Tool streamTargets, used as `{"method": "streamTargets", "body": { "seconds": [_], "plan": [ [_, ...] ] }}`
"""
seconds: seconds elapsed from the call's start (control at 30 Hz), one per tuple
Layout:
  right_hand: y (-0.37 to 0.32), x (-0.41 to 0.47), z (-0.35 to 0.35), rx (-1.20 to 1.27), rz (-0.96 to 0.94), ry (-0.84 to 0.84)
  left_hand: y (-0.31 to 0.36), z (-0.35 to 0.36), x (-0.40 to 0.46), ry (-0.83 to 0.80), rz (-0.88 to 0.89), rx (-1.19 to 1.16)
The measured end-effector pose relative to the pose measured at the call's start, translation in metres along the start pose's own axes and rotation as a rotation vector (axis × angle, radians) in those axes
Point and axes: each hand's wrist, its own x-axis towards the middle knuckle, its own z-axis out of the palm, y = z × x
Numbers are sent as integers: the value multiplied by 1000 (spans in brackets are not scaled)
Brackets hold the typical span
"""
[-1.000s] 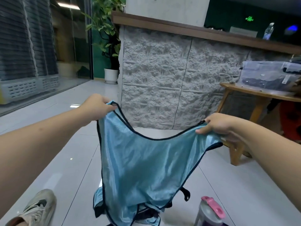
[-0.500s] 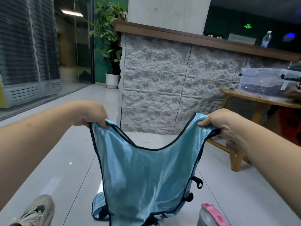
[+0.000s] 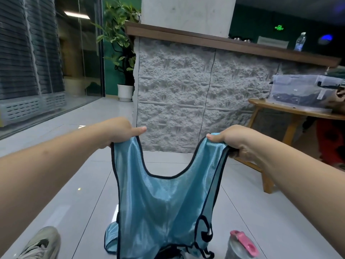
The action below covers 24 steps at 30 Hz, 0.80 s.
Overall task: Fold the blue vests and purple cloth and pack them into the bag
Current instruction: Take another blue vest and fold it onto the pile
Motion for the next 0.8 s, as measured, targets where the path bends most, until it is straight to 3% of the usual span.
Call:
{"method": "streamTargets", "body": {
  "seconds": [0.13, 0.23, 0.33, 0.43, 0.53, 0.7, 0.8],
  "plan": [
    [0, -9, 17, -9, 5, -11, 5, 2, 0, 55, -57, -20],
    [1, -17, 36, 37, 16, -5, 10, 2, -1, 114, -119, -292],
    [-3, -27, 54, 85, 12, -51, 24, 1, -5, -23, -121, -716],
    [-9, -35, 68, 140, -19, -78, 46, 1, -16, -187, -64, -899],
    [-15, -42, 77, 196, -54, -91, 66, 4, -28, -185, -7, -843],
    [-16, -48, 84, 218, -98, -86, 85, 17, -35, 41, 98, -390],
    [-17, -50, 87, 244, -109, -89, 89, 25, -32, 71, 125, -374]
  ]
}}
